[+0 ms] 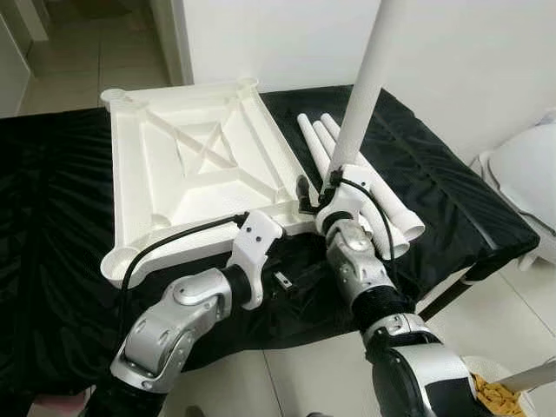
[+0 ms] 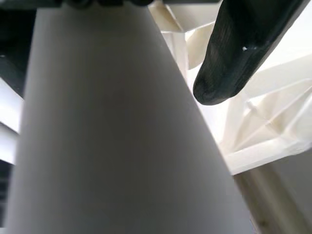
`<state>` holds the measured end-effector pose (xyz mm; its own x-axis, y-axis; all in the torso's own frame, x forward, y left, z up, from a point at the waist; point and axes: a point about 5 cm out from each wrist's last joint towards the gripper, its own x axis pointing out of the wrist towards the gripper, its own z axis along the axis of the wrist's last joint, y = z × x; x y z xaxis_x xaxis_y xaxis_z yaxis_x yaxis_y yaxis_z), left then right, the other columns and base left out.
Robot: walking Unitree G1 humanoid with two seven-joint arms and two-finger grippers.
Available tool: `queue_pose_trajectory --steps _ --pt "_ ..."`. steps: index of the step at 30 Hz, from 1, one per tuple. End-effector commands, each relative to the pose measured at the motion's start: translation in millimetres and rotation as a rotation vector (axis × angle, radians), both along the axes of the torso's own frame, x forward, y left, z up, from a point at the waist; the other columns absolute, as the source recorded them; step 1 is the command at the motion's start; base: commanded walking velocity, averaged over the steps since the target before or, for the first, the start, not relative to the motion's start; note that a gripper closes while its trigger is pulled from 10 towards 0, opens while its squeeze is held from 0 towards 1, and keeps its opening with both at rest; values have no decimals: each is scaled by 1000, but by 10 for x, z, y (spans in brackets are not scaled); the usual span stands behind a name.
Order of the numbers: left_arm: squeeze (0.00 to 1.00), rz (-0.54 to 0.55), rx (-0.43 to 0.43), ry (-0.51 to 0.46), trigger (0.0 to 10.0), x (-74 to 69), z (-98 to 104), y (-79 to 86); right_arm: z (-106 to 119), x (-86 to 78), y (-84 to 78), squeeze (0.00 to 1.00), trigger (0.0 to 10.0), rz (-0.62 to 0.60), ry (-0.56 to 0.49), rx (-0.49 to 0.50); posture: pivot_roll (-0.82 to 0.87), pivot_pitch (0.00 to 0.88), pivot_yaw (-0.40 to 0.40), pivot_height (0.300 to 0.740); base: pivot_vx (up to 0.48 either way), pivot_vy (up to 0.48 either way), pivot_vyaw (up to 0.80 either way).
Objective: Building children table
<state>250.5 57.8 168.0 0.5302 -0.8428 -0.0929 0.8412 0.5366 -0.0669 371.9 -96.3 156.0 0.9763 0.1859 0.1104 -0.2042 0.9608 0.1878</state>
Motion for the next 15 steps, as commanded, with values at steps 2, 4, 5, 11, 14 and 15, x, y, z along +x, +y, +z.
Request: queue_pose_trajectory --steps 2,4,5,11,14,15 --pt "0 -16 5 9 10000 -7 -16 -5 34 -30 -53 0 10000 124 -26 -33 -50 31 -23 740 0 0 0" --pt "0 -15 5 9 10000 -5 -15 -3 35 -45 -95 0 10000 163 -32 -47 -50 31 -23 740 0 0 0" --pt "0 -13 5 9 10000 -1 -14 -1 38 -67 -130 0 10000 205 -46 -66 -51 33 -22 740 0 0 0" --pt "0 -8 4 6 10000 15 -7 11 40 -144 -259 0 10000 335 -97 -180 -52 34 -19 740 0 0 0" --pt "0 -7 4 6 10000 17 -5 13 33 -162 -346 0 10000 387 -94 -210 -52 35 -17 740 0 0 0" --pt "0 -7 4 6 10000 17 -5 13 33 -162 -346 0 10000 387 -94 -210 -52 35 -17 740 0 0 0"
